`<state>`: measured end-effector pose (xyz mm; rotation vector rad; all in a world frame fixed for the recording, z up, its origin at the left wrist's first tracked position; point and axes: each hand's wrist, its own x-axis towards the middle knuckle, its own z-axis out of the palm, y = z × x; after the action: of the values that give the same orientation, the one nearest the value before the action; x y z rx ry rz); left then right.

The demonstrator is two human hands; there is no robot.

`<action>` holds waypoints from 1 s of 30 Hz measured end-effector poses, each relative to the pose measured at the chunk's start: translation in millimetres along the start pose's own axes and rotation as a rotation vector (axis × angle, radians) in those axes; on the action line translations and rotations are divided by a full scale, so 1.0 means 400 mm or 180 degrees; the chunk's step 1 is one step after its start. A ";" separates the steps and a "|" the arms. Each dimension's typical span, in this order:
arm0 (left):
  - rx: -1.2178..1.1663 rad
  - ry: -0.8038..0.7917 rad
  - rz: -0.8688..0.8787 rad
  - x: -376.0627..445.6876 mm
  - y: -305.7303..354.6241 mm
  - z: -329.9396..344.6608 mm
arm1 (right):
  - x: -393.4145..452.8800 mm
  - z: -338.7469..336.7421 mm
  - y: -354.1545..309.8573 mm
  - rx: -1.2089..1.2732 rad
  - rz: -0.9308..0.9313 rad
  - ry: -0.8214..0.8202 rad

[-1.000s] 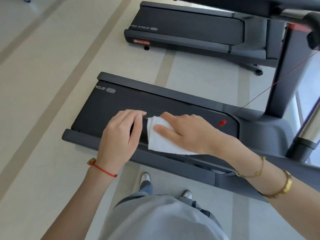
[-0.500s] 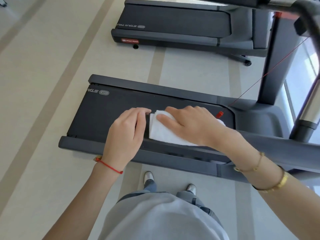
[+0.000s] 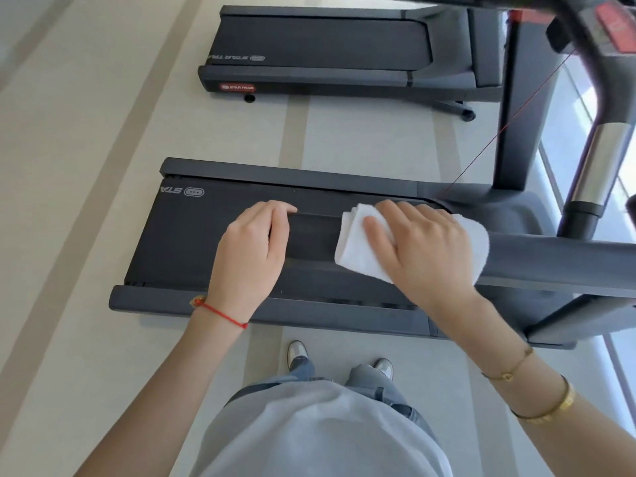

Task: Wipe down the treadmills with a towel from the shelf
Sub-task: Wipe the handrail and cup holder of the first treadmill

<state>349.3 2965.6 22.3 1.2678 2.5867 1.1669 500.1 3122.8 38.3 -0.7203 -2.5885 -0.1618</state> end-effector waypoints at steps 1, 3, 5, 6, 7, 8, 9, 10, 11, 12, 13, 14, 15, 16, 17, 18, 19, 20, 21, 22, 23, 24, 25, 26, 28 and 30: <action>-0.0008 0.0018 0.0008 0.000 0.001 0.001 | 0.006 0.005 -0.026 -0.0062 0.0104 0.0142; -0.0012 0.0022 0.0023 -0.001 -0.001 0.002 | 0.013 0.027 -0.101 -0.0061 0.0040 0.0310; -0.0012 -0.0012 -0.0007 0.001 -0.003 0.004 | 0.008 0.044 -0.151 -0.0017 -0.0104 0.0371; -0.0039 -0.0014 -0.0021 0.002 -0.004 0.004 | 0.003 0.047 -0.152 -0.0022 -0.0187 0.0365; -0.0083 -0.0004 -0.0023 0.002 -0.003 0.003 | -0.004 0.046 -0.141 -0.0045 -0.0308 0.0330; -0.0135 0.0015 -0.0018 0.002 -0.001 0.002 | -0.016 0.042 -0.121 -0.0095 -0.0457 0.0289; -0.0174 0.0043 -0.0005 0.002 -0.001 0.001 | -0.032 0.037 -0.095 -0.0166 -0.0589 0.0262; -0.0191 0.0079 0.0014 0.001 -0.001 0.000 | -0.050 0.033 -0.062 -0.0233 -0.0651 0.0258; -0.0187 0.0111 0.0028 0.001 -0.002 -0.001 | -0.066 0.031 -0.030 -0.0283 -0.0622 0.0267; -0.0171 0.0131 0.0029 0.001 -0.001 0.000 | -0.079 0.029 -0.002 -0.0312 -0.0518 0.0269; -0.0148 0.0133 0.0019 0.001 0.001 0.001 | -0.087 0.030 0.016 -0.0314 -0.0360 0.0272; -0.0125 0.0126 0.0000 0.001 0.004 0.004 | -0.091 0.032 0.015 -0.0290 -0.0167 0.0288; -0.0106 0.0123 -0.0020 0.001 0.007 0.005 | -0.088 0.038 -0.003 -0.0256 0.0016 0.0323; -0.0099 0.0127 -0.0031 0.001 0.008 0.005 | -0.083 0.046 -0.037 -0.0232 0.0129 0.0349; -0.0108 0.0131 -0.0032 0.002 0.008 0.006 | -0.077 0.059 -0.081 -0.0245 0.0142 0.0350; -0.0127 0.0119 -0.0030 0.002 0.006 0.006 | -0.073 0.073 -0.127 -0.0276 0.0074 0.0336; -0.0146 0.0089 -0.0030 0.002 0.004 0.007 | -0.071 0.084 -0.165 -0.0294 -0.0011 0.0336; -0.0163 0.0066 -0.0034 0.002 0.001 0.007 | -0.072 0.092 -0.186 -0.0293 -0.0097 0.0344; -0.0176 0.0065 -0.0034 0.002 -0.001 0.005 | -0.073 0.096 -0.187 -0.0293 -0.0199 0.0341; -0.0184 0.0080 -0.0026 0.002 -0.001 0.004 | -0.075 0.094 -0.172 -0.0309 -0.0319 0.0331; -0.0183 0.0102 -0.0016 0.002 0.001 0.003 | -0.080 0.088 -0.146 -0.0334 -0.0427 0.0323; -0.0172 0.0119 -0.0008 0.002 0.003 0.002 | -0.088 0.081 -0.115 -0.0361 -0.0485 0.0331; -0.0157 0.0126 -0.0002 0.003 0.004 0.002 | -0.096 0.073 -0.081 -0.0373 -0.0479 0.0345; -0.0140 0.0130 -0.0002 0.003 0.006 0.001 | -0.104 0.065 -0.048 -0.0364 -0.0424 0.0350; -0.0089 0.0141 -0.0028 0.005 0.008 0.000 | -0.112 0.049 0.009 -0.0311 -0.0280 0.0371; -0.0023 0.0157 -0.0103 0.004 0.014 0.004 | -0.115 0.035 0.056 -0.0255 -0.0148 0.0490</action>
<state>352.5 2970.0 25.2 1.2063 2.6245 1.2161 541.2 3123.8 4.8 -0.6493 -2.4643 -0.3243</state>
